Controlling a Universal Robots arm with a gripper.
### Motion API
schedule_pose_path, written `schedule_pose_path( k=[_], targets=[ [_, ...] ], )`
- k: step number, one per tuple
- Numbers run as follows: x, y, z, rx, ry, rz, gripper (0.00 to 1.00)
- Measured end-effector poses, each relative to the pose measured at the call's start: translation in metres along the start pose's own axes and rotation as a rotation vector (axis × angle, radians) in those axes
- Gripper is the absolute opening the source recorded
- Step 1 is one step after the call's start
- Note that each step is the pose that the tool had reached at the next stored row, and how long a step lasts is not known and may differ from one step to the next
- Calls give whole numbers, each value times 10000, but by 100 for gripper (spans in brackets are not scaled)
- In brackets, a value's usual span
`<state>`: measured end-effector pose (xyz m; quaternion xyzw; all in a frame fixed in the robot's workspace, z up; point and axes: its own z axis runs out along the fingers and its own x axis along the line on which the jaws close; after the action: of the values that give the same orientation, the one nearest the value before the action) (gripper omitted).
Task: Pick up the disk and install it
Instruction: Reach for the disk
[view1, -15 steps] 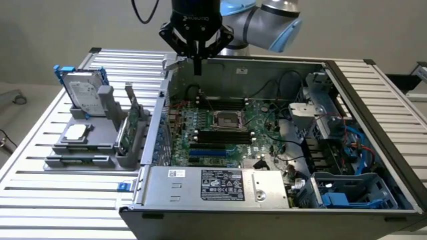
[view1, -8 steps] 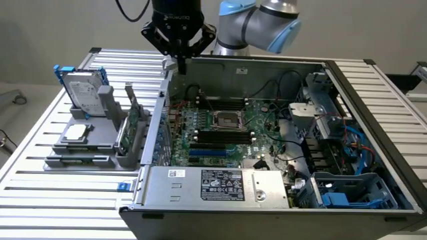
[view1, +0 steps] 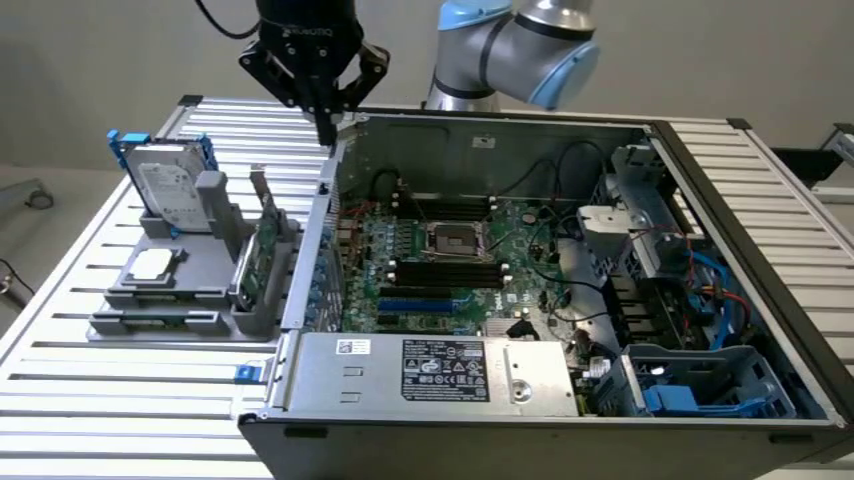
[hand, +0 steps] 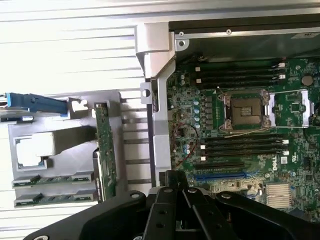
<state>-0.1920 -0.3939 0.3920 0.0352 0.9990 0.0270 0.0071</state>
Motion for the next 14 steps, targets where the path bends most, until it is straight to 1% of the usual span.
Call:
schedule_pose_path(
  k=[14],
  targets=[
    [646,71,43,1,14,1,11]
  ],
)
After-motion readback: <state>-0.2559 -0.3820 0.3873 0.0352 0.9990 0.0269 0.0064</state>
